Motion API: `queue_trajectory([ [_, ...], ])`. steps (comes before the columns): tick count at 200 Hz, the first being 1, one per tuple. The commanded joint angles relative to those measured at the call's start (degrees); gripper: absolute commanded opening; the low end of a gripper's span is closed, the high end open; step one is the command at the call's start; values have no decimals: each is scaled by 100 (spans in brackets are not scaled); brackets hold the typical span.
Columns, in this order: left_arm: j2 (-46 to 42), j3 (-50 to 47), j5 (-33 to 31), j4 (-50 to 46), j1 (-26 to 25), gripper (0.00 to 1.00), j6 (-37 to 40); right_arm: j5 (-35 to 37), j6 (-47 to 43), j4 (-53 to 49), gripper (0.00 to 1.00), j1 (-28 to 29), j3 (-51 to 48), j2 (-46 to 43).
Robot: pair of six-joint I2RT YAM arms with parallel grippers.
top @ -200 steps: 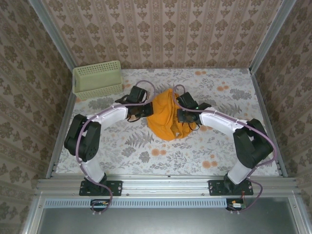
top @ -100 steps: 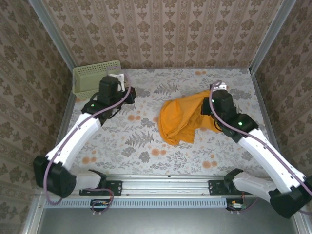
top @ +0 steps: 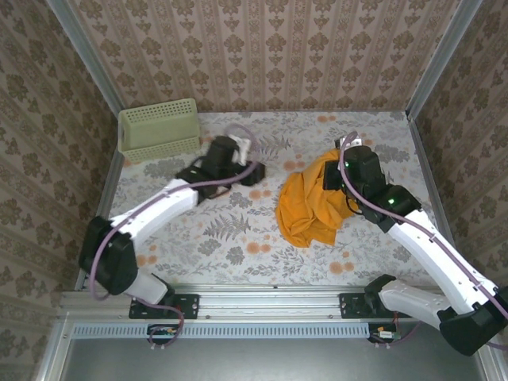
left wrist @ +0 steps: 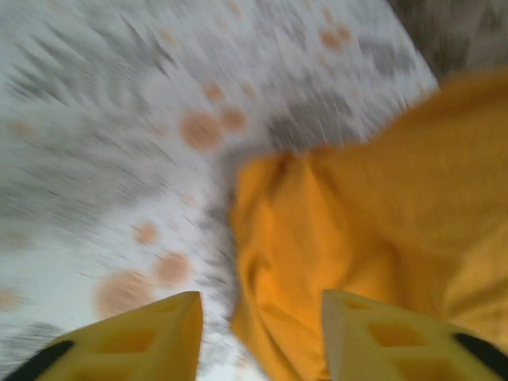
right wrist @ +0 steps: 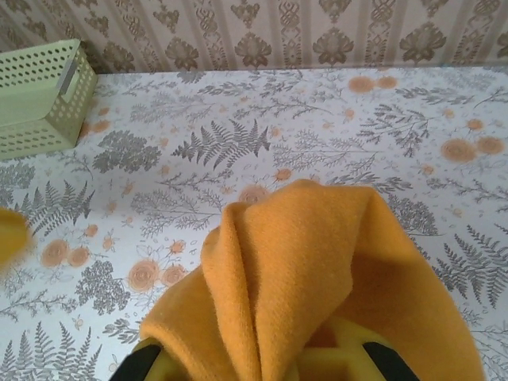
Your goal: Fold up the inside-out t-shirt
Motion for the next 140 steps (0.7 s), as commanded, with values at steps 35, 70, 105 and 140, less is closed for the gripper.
queue_trajectory([
  [35,846,-406,154,1331,-1407,79,654,-240,237,-139,4,-24,699,-42],
  [70,1255,-545,347,1810,-1438,84,570,-192,298,-412,4,-24,924,-86],
  [105,1622,-379,123,1694,-1503,72,606,2,349,-617,4,-24,1124,-51],
  [140,1495,-327,-275,1365,-1039,18,502,703,332,-1087,3,-128,1435,-26],
])
